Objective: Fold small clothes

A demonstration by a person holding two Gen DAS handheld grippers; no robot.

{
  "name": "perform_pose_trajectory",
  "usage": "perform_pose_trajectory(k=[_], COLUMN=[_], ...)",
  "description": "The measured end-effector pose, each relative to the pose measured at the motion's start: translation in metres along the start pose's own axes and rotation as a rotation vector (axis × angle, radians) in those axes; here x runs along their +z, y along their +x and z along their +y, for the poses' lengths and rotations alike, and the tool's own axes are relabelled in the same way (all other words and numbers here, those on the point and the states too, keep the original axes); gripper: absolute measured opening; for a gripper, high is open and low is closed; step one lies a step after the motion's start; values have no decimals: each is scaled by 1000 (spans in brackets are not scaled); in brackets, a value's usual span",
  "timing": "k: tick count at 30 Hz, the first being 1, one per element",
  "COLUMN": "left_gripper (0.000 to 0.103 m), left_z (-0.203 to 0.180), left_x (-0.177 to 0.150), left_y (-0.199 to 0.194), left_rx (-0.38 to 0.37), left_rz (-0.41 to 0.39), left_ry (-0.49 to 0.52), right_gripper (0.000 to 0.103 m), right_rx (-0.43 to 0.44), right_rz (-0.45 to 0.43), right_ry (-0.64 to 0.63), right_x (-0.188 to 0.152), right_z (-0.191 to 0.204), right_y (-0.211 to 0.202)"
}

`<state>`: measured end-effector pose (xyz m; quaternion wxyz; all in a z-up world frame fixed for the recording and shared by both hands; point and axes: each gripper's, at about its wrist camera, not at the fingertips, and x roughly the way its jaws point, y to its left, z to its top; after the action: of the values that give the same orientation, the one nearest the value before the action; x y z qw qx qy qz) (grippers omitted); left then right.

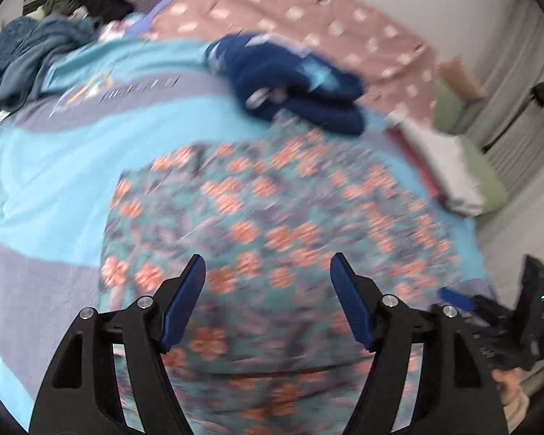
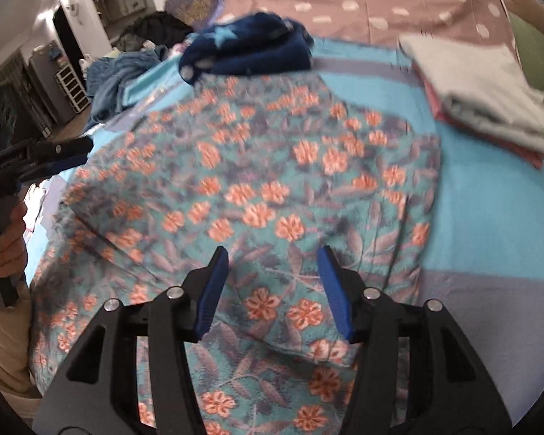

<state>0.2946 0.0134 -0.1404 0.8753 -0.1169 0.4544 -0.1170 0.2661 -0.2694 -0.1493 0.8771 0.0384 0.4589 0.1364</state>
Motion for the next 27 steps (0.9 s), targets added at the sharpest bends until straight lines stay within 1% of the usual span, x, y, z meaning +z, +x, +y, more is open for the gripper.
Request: perform_pose_trajectory(k=[2,4,6,7,8,9,10,11,12,14,15,16,17,19,20,21,22,23,24,25,26,27], left_gripper=[72,77,83,83,84,85,85,85,88,89,83,80,80,80,82,85,86,88,89,89,89,89], left_z=[6,1,-13,-18,-26,-34,-39,-42,-41,-38,-41,-45,-52,-58,-58,-54,-51,-43,-37,-31,-20,-15], left_x=[-3,-6,-11,-14,-18,-22,-25,-26,-25,-19,-16,-15,-15,-21,-25,-32,-38,-51,-59,-71,-89,-99], left_y=[16,20,24,27,29,31,31,31,32,30,24,16,-6,-46,-62,-84,-99,-121,-133,-145,-162,-168], left_rx=[8,43,110,140,195,248,277,302,316,331,355,385,411,390,379,368,364,356,353,353,353,348], left_rz=[49,35,37,32,15,0,-6,-9,-2,17,26,16,-37,-112,-131,-155,-172,-190,-199,-208,-220,-222], left_ry=[-7,43,113,138,175,222,248,266,265,245,257,278,317,349,352,349,346,344,345,344,343,342], right_gripper=[59,62,65,67,68,69,70,70,70,70,70,70,71,80,82,84,85,86,88,89,90,92], right_rx=[20,8,-27,-54,-77,-130,-163,-185,-208,-246,-276,-286,-285,-311,-337,-403,-446,-471,-497,-503,-502,-479], right_rz=[-3,9,15,17,21,34,45,55,69,60,20,-20,-61,-160,-189,-230,-256,-274,-306,-320,-334,-342], right_ry=[6,-8,-48,-70,-84,-117,-135,-144,-150,-146,-131,-123,-119,-117,-115,-107,-101,-94,-79,-69,-55,-38], right_x=[-2,-3,-3,-4,-3,-2,0,1,5,11,15,17,18,13,9,2,-7,-12,-27,-36,-49,-68], right_z=[-1,3,10,15,20,29,34,37,41,43,45,47,49,55,56,58,58,59,58,58,57,53], right_y=[-2,-1,1,3,6,9,11,10,9,0,-16,-32,-50,-101,-117,-146,-166,-179,-204,-217,-232,-248])
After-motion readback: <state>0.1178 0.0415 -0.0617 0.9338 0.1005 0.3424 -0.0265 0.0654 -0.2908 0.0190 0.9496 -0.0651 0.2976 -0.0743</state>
